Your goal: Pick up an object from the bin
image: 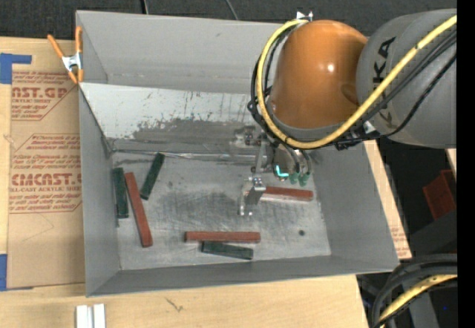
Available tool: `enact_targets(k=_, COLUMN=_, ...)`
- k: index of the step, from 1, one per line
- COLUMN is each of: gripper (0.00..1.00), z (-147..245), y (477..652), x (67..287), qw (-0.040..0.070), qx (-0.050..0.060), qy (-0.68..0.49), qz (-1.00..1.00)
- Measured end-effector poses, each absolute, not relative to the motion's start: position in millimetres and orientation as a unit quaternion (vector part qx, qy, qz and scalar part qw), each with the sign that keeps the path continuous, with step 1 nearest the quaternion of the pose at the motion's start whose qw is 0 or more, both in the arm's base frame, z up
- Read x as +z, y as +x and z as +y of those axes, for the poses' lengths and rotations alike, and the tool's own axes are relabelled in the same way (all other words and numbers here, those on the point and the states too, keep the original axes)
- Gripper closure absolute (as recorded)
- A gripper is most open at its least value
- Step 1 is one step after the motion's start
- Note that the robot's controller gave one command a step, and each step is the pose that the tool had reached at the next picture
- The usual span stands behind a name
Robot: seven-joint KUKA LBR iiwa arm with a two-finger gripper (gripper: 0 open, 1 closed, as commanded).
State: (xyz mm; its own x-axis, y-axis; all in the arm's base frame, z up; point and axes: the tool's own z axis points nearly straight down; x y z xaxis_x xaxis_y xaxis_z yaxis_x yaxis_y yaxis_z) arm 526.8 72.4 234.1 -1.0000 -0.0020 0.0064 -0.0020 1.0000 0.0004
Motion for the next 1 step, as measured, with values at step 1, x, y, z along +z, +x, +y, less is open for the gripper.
enact_targets(k=1, gripper=0.0, z=71.9, y=528.4, x=238.1, qw=-0.001, qx=-0.001, qy=0.0, qz=-1.0)
